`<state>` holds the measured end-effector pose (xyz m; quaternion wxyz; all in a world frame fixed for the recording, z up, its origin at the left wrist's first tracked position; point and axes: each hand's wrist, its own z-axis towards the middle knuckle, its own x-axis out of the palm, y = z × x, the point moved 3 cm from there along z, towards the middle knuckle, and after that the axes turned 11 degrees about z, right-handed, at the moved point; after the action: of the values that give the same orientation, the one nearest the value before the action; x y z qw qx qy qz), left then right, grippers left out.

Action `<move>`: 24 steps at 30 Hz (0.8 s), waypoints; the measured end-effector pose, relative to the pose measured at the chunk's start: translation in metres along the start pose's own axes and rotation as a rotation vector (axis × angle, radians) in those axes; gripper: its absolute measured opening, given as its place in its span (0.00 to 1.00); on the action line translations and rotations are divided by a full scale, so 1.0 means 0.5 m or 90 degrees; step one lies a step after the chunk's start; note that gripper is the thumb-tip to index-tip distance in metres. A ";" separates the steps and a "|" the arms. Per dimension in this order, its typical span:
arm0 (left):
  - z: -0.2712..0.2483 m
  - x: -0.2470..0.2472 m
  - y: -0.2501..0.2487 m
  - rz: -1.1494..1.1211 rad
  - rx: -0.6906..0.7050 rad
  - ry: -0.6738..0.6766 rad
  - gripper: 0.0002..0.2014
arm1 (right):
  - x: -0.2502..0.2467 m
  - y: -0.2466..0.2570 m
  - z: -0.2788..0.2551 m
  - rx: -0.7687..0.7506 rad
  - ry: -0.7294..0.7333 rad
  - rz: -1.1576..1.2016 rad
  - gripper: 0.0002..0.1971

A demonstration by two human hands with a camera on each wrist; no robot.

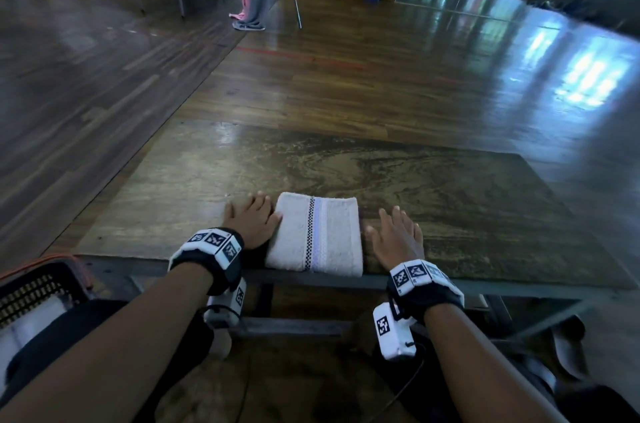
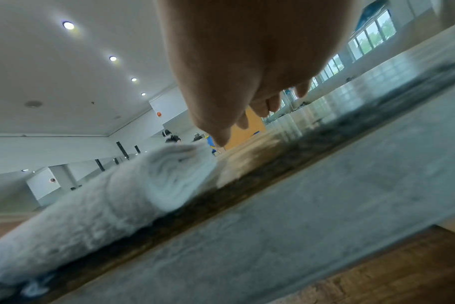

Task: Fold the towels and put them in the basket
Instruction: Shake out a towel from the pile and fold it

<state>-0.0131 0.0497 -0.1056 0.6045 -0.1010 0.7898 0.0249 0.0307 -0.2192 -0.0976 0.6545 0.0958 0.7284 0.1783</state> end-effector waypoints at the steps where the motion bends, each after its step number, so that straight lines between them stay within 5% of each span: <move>1: -0.012 -0.007 0.005 0.006 -0.007 -0.045 0.24 | -0.011 -0.005 -0.006 0.014 -0.013 -0.006 0.25; 3: -0.036 -0.020 0.010 -0.011 -0.039 -0.102 0.16 | -0.028 -0.007 -0.015 0.045 -0.027 0.004 0.24; 10: -0.092 -0.002 0.017 -0.160 -0.117 -0.044 0.19 | -0.016 0.036 -0.030 0.155 0.094 0.142 0.31; 16: -0.082 -0.011 0.006 -0.230 -0.087 0.005 0.28 | 0.006 0.069 -0.016 0.173 0.097 0.282 0.24; 20: -0.067 -0.008 -0.017 -0.234 -0.075 0.035 0.25 | 0.015 0.080 -0.011 0.185 0.088 0.300 0.21; 24: -0.045 -0.019 -0.028 -0.389 -0.111 0.060 0.22 | 0.008 0.084 0.002 0.193 0.107 0.380 0.16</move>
<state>-0.0295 0.0337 -0.0890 0.5356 -0.3862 0.7450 -0.0948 0.0273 -0.1793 -0.0851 0.4896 0.3857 0.7380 0.2587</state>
